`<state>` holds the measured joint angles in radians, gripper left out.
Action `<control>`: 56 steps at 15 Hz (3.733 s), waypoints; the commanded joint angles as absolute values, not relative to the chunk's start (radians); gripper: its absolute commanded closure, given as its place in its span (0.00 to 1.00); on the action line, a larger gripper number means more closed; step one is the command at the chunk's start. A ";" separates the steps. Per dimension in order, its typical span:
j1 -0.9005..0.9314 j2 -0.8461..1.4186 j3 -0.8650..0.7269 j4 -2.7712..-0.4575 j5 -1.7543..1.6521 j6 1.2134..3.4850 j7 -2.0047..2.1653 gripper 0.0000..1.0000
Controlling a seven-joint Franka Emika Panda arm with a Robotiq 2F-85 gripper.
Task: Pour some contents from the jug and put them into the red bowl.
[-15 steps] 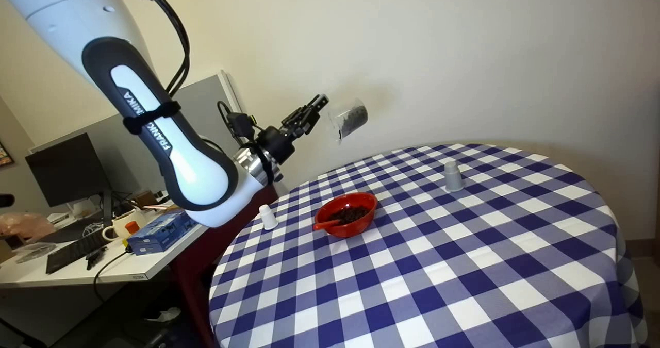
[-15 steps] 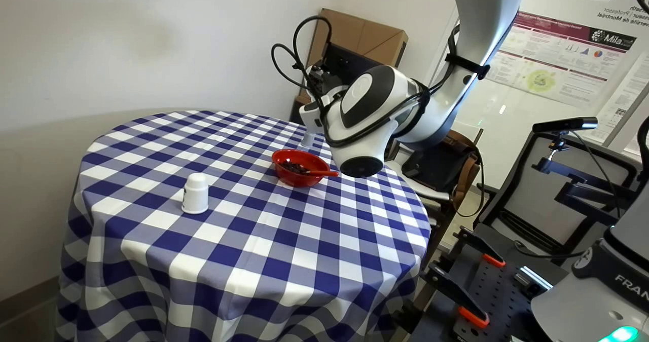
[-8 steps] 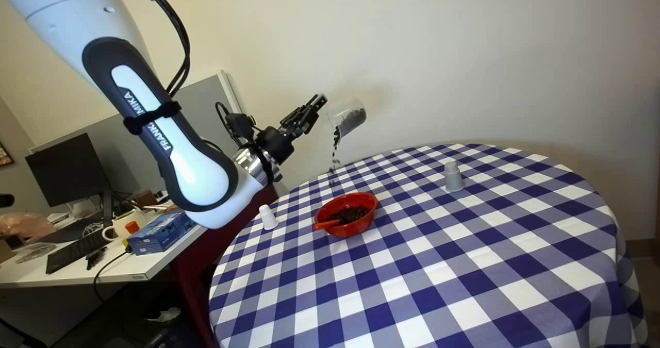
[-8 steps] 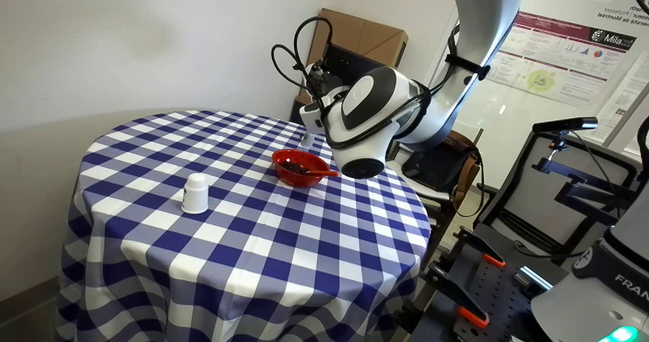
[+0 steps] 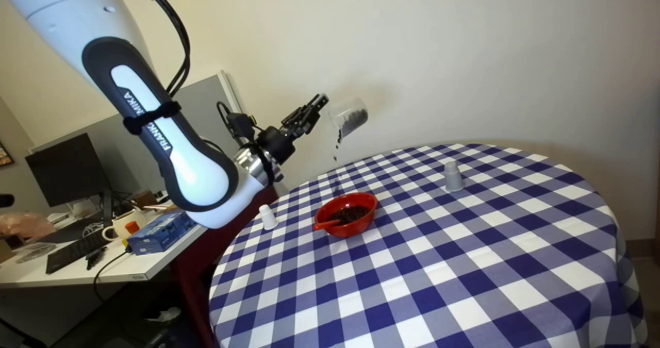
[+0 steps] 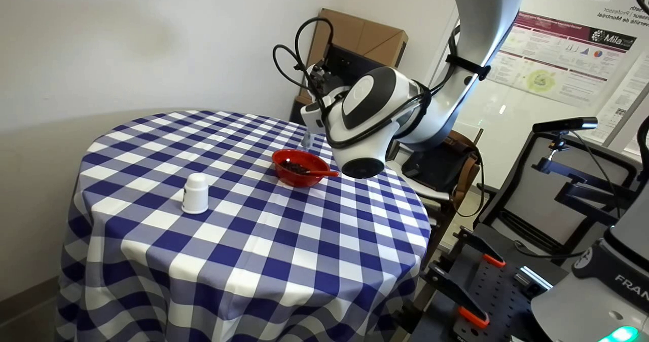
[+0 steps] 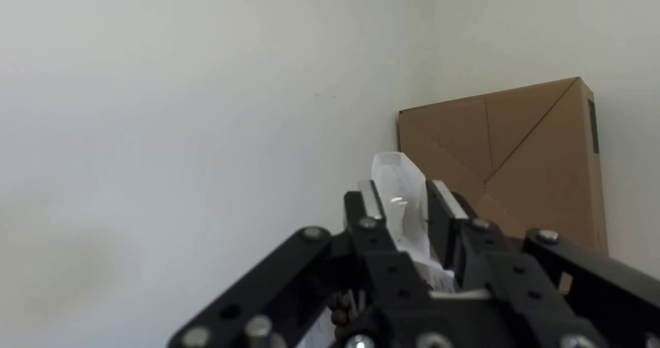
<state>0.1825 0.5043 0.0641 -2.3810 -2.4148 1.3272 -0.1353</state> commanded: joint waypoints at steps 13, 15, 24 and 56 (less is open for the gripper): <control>0.139 0.507 0.132 -2.250 -2.080 1.432 -0.126 0.88; 0.136 0.509 0.136 -2.223 -2.032 1.450 -0.128 0.88; 0.113 0.488 0.175 -2.116 -1.703 1.573 -0.177 0.88; -0.177 0.610 -0.029 -1.474 -0.216 1.738 -0.273 0.88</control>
